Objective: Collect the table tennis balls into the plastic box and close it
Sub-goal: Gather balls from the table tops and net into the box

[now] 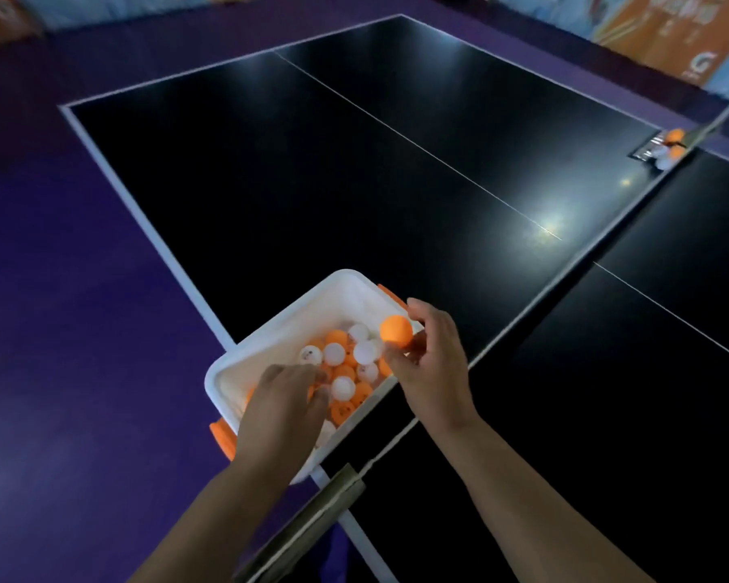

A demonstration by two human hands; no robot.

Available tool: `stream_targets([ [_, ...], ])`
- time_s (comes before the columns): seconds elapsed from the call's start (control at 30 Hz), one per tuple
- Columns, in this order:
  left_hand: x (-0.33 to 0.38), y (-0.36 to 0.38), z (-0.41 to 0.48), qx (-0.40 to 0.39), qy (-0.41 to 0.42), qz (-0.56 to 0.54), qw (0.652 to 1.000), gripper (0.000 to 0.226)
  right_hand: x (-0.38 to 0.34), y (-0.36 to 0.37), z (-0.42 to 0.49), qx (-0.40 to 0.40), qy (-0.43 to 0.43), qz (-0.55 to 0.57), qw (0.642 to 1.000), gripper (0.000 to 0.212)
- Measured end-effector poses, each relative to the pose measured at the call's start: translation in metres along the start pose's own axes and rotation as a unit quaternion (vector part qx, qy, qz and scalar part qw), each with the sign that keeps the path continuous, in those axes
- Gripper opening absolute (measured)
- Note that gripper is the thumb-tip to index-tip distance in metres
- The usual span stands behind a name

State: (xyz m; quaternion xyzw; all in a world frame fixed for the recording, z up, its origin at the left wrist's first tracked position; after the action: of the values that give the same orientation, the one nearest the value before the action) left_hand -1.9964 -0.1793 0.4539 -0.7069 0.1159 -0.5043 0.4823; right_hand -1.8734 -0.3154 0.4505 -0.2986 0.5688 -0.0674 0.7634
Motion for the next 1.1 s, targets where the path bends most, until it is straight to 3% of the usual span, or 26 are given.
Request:
stream_targets([
  [0.13, -0.017, -0.014, -0.015, 0.045, -0.064, -0.014, 0.997, 0.02, 0.019, 0.017, 0.012, -0.019, -0.018, -0.234, 0.972, 0.05],
  [0.23, -0.033, -0.021, -0.025, 0.068, -0.078, -0.007, 0.995, 0.022, 0.023, 0.024, 0.021, -0.07, 0.019, -0.296, 0.953, 0.049],
  [0.4, -0.05, -0.037, -0.042, 0.087, -0.096, -0.006, 0.992, 0.022, 0.021, 0.027, 0.042, -0.119, 0.141, -0.275, 0.944, 0.032],
  [0.5, -0.064, -0.05, -0.05, 0.092, -0.108, -0.016, 0.99, 0.024, 0.012, 0.026, 0.044, -0.094, 0.184, -0.191, 0.96, 0.021],
  [0.73, -0.124, -0.101, -0.066, 0.116, -0.108, -0.036, 0.987, 0.028, -0.062, 0.06, 0.019, -0.06, 0.15, -0.134, 0.978, 0.014],
  [0.87, -0.181, -0.148, -0.072, 0.143, -0.108, -0.038, 0.983, 0.037, -0.117, 0.109, -0.004, -0.055, 0.137, -0.113, 0.983, 0.011],
  [1.1, -0.299, -0.246, -0.07, 0.181, -0.183, -0.12, 0.959, 0.042, -0.189, 0.225, -0.056, -0.039, 0.162, -0.1, 0.981, 0.009],
])
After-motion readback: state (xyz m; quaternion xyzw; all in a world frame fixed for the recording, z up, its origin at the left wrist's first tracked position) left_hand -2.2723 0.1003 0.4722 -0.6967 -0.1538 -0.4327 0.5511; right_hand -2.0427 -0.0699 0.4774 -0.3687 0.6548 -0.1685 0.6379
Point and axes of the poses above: each hand's wrist, its own z-axis towards the middle knuckle, its own y-axis out of the palm, x = y × z, the point moved 1 cm from there along z, towards the middle knuckle, and after that the axes turned 3 degrees about x, right-handed, at the moved point
